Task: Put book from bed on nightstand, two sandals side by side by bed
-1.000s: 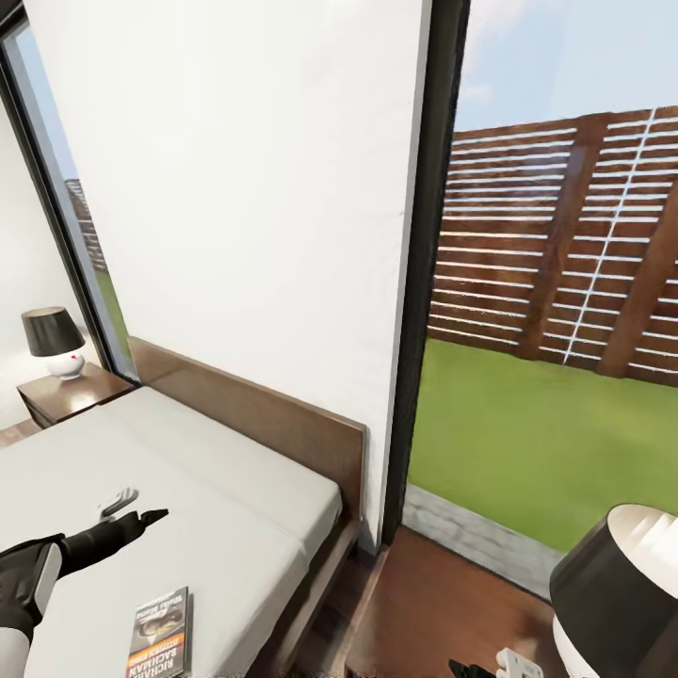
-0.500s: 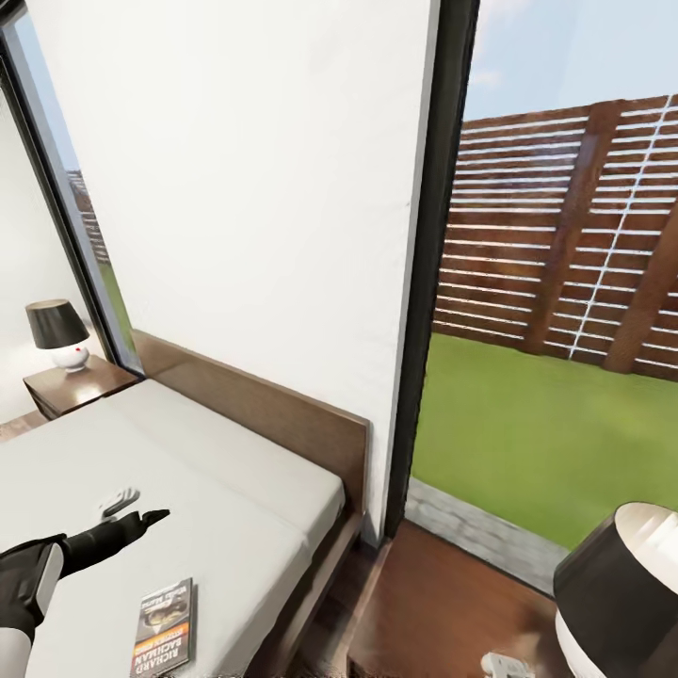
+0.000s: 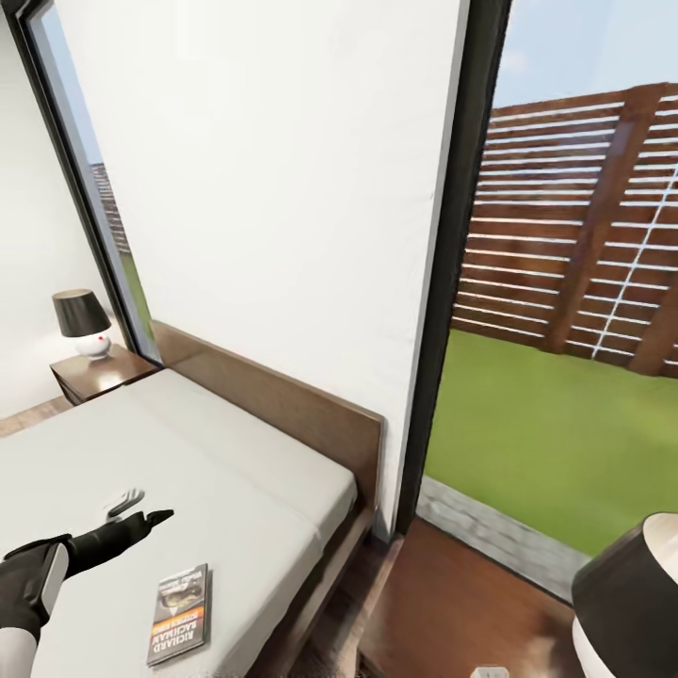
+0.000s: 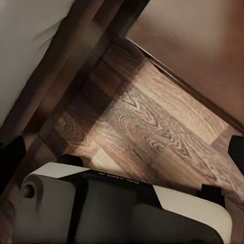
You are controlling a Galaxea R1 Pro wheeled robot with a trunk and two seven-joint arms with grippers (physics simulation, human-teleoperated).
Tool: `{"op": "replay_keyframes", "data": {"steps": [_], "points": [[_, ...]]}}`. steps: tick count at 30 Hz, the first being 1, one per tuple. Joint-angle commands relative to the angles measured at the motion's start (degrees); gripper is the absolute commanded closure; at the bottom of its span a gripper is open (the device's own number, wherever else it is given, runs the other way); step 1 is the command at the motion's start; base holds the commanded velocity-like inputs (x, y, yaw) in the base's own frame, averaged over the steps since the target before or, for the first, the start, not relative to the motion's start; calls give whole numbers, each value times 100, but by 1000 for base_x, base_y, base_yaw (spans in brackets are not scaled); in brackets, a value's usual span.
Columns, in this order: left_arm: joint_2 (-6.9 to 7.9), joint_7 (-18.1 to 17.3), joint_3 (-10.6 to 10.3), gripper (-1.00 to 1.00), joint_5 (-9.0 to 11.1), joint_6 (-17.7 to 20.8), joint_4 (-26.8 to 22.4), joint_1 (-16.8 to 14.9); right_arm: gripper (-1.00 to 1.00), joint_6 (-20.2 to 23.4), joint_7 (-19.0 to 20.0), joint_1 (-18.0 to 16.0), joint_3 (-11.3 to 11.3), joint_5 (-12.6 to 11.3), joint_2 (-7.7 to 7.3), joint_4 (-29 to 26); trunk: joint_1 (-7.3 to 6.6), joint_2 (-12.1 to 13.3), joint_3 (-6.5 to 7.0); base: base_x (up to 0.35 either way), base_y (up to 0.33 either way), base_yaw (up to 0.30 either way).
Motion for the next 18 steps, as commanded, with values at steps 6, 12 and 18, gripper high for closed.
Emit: {"op": "replay_keyframes", "data": {"steps": [6,12,18], "points": [[-36,-48,28,-100,-51,29,-4,-10,-100,-5,27,-6,-39,-40,-46,86,4,-13,-57,0,0,125],[-53,-50,27,-100,-51,28,-5,-10,-100,-5,30,-6,-46,-62,-69,93,4,-13,-91,0,0,95],[-60,-64,27,-100,-51,28,-4,-10,-100,-5,23,-6,-46,-65,-70,94,4,-13,-92,0,0,2]]}}
